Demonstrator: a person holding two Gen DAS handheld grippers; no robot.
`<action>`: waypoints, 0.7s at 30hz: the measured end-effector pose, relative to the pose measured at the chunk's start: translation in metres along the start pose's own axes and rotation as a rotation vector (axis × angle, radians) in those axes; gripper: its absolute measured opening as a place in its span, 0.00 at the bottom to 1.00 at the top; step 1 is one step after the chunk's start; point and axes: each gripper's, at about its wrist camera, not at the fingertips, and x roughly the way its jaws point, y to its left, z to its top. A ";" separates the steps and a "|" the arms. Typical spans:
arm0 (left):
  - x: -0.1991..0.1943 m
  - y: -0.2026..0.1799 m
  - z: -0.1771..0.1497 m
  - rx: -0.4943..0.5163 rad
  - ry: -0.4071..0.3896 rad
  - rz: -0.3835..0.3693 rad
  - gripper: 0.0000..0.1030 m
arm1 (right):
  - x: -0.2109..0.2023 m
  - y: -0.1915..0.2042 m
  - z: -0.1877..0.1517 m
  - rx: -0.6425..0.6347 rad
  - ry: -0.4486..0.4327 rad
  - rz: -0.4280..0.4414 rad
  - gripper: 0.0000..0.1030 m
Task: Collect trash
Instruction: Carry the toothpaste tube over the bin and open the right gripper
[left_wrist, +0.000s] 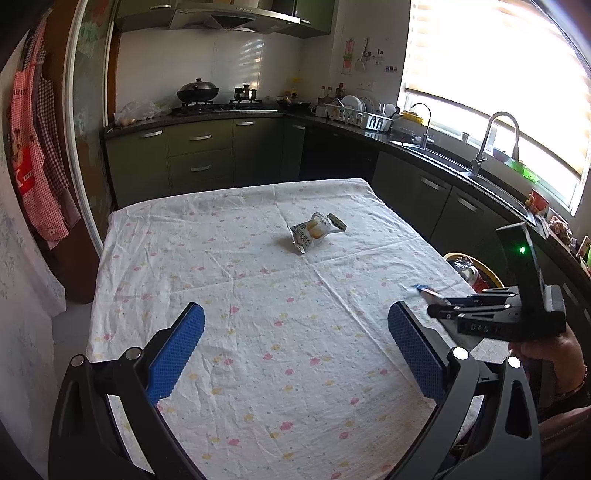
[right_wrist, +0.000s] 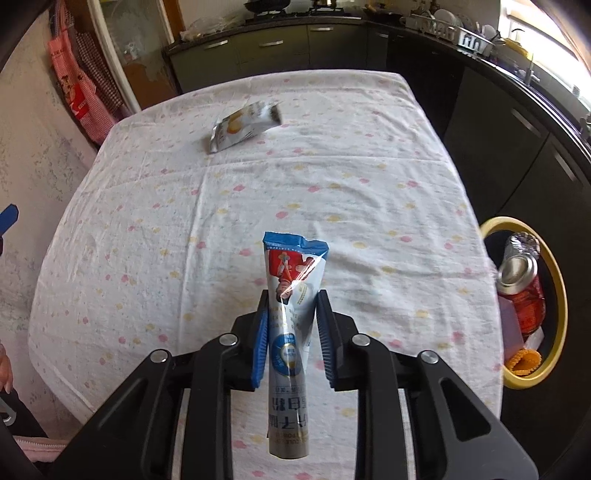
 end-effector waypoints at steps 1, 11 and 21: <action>0.000 -0.001 0.000 0.003 0.001 -0.001 0.95 | -0.004 -0.010 0.000 0.016 -0.009 -0.017 0.23; 0.006 -0.011 0.004 0.021 0.017 0.002 0.95 | -0.033 -0.156 -0.011 0.281 -0.040 -0.232 0.23; 0.015 -0.034 0.009 0.069 0.031 -0.013 0.95 | -0.019 -0.261 -0.027 0.518 -0.034 -0.311 0.24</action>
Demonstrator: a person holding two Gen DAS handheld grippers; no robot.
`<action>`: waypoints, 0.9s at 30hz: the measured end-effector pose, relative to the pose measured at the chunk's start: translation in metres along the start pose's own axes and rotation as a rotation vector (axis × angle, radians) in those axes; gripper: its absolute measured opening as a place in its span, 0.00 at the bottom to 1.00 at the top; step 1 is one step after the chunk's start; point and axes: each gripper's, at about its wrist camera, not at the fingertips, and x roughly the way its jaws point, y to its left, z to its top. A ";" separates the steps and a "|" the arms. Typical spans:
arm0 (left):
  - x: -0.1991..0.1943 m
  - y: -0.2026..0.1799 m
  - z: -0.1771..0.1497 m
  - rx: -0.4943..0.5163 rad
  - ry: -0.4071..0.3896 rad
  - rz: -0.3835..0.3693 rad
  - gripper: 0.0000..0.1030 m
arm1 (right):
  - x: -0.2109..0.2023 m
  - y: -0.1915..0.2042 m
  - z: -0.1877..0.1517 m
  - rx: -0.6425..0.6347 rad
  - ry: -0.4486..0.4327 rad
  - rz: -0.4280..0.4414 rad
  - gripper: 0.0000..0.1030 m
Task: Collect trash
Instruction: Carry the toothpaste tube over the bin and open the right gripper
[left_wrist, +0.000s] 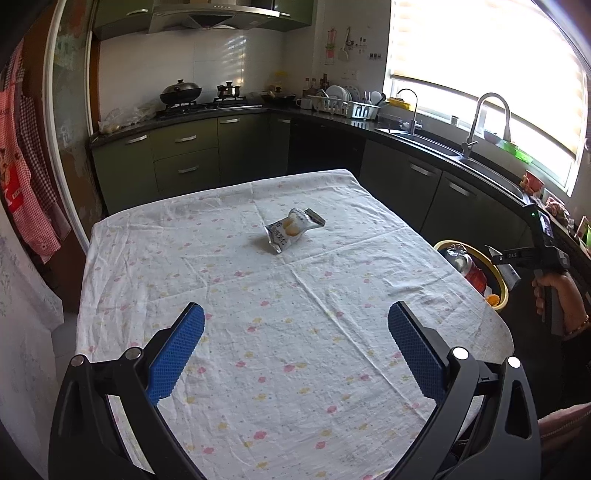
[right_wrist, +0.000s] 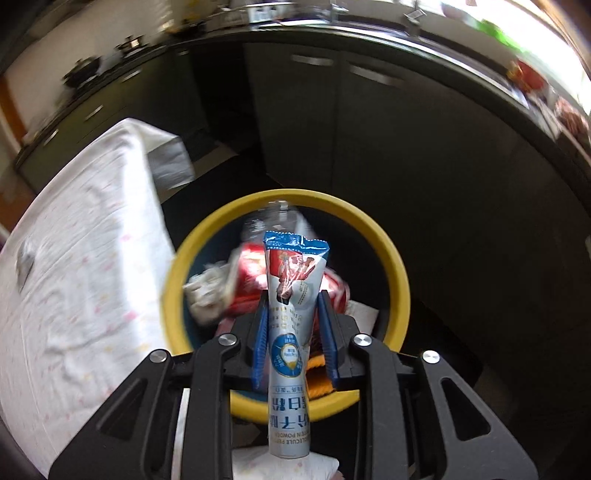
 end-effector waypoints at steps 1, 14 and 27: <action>0.001 -0.002 0.001 0.005 0.001 0.000 0.95 | 0.006 -0.005 0.002 0.020 0.004 -0.002 0.24; 0.012 -0.007 0.005 0.017 0.020 -0.010 0.95 | 0.023 -0.010 0.006 0.046 -0.062 -0.140 0.47; 0.053 0.000 0.027 0.080 0.052 -0.088 0.95 | -0.053 0.069 -0.041 -0.171 -0.171 0.094 0.58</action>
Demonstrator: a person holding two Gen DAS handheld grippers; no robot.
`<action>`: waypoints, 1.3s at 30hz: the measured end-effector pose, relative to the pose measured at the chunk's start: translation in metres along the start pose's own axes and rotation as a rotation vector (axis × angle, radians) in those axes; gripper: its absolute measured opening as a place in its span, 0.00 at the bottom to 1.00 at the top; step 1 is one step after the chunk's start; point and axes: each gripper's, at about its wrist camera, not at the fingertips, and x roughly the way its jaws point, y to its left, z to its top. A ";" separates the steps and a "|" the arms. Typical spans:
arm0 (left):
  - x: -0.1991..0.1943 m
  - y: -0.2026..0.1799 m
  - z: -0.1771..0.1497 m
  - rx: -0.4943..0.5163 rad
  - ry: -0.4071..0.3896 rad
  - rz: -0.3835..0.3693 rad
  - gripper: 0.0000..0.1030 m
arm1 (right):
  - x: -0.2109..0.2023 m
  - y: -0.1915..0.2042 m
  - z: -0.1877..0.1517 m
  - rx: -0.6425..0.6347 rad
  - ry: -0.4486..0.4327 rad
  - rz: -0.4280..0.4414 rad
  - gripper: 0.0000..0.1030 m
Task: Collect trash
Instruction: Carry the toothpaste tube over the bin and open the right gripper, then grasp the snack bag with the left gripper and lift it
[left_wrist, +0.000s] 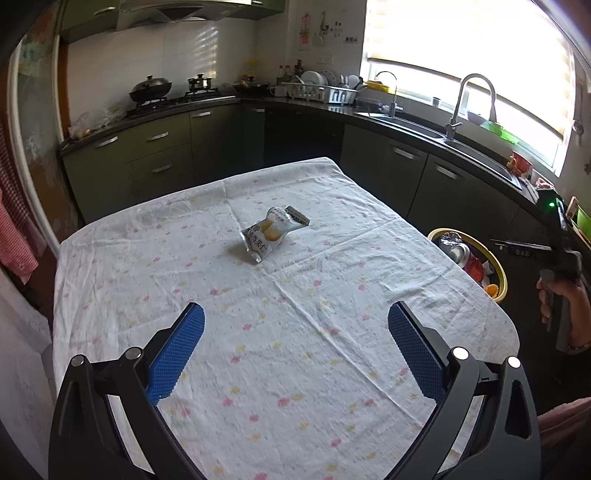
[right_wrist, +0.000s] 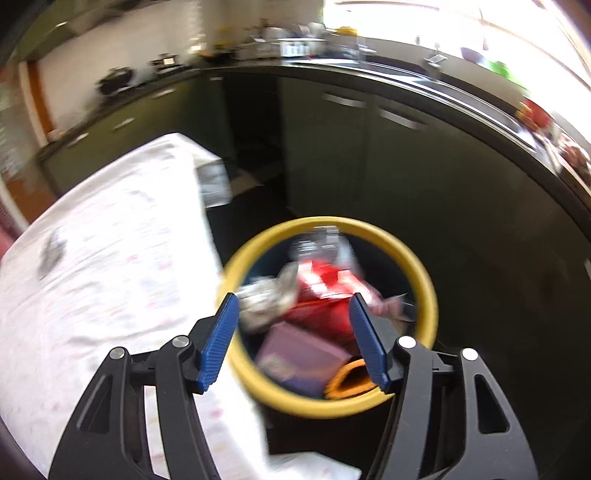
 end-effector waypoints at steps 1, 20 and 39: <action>0.005 0.002 0.004 0.010 0.002 -0.008 0.95 | -0.005 0.008 -0.002 -0.020 -0.007 0.027 0.58; 0.185 0.024 0.092 0.295 0.130 -0.155 0.95 | 0.007 0.049 -0.014 -0.102 0.048 0.177 0.62; 0.230 0.018 0.083 0.323 0.221 -0.200 0.42 | 0.020 0.063 -0.007 -0.100 0.079 0.214 0.62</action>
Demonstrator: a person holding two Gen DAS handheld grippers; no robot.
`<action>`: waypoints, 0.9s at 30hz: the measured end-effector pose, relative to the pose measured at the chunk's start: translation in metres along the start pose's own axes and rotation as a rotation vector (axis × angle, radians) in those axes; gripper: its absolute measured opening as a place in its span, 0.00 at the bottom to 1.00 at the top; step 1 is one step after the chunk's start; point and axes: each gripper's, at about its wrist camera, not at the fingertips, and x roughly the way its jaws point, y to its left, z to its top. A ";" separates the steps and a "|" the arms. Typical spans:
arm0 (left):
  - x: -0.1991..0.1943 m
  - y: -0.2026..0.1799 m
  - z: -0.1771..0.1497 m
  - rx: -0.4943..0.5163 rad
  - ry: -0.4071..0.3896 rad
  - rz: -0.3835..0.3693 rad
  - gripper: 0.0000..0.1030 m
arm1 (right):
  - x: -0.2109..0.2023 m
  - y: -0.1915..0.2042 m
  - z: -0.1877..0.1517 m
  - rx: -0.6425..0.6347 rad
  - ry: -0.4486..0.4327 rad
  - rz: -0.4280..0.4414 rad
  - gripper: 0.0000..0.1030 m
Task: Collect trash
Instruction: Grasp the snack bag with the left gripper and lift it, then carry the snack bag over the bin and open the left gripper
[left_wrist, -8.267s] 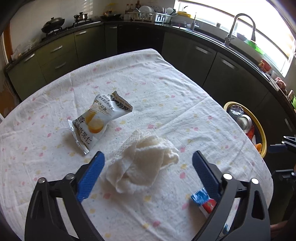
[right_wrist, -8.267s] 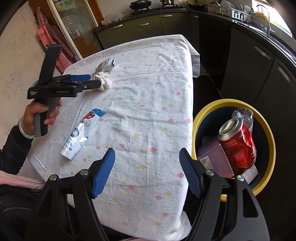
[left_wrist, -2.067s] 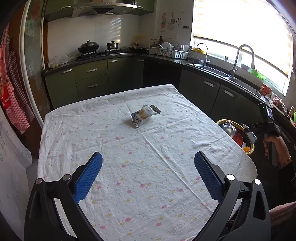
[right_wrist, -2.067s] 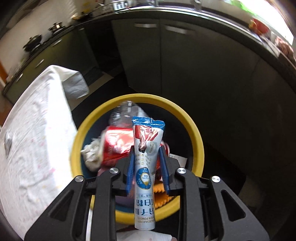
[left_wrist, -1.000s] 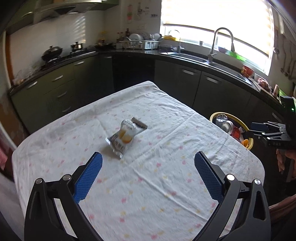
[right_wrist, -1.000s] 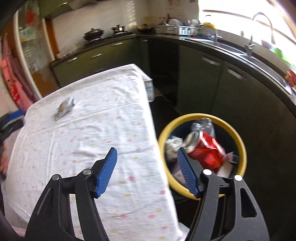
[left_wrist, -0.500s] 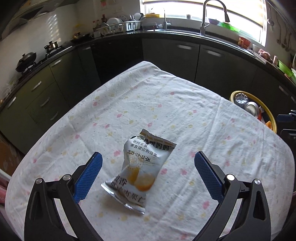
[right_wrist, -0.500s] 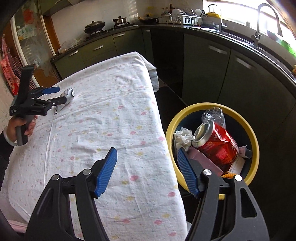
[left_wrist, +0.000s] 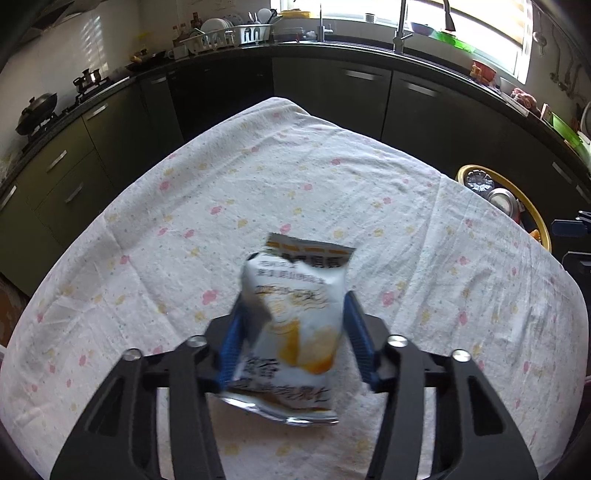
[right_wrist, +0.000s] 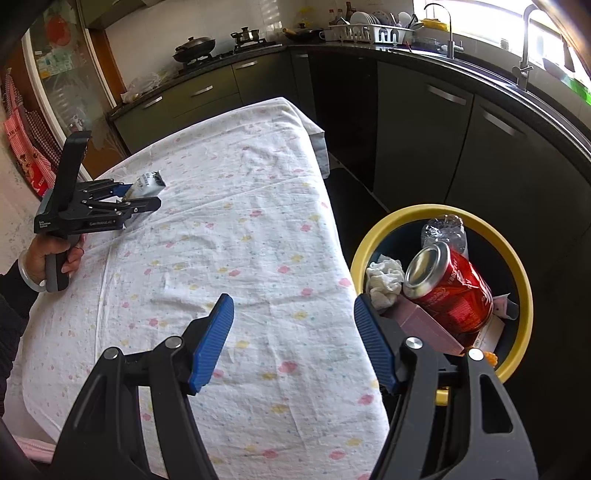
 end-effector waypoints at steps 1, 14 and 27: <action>-0.001 0.000 0.000 -0.013 0.002 -0.006 0.41 | -0.001 0.000 0.000 0.000 -0.001 0.002 0.62; -0.045 -0.090 0.018 0.066 -0.048 -0.061 0.38 | -0.033 -0.037 -0.015 0.004 -0.031 -0.060 0.62; -0.020 -0.259 0.093 0.218 -0.022 -0.275 0.38 | -0.072 -0.137 -0.057 0.180 -0.060 -0.170 0.63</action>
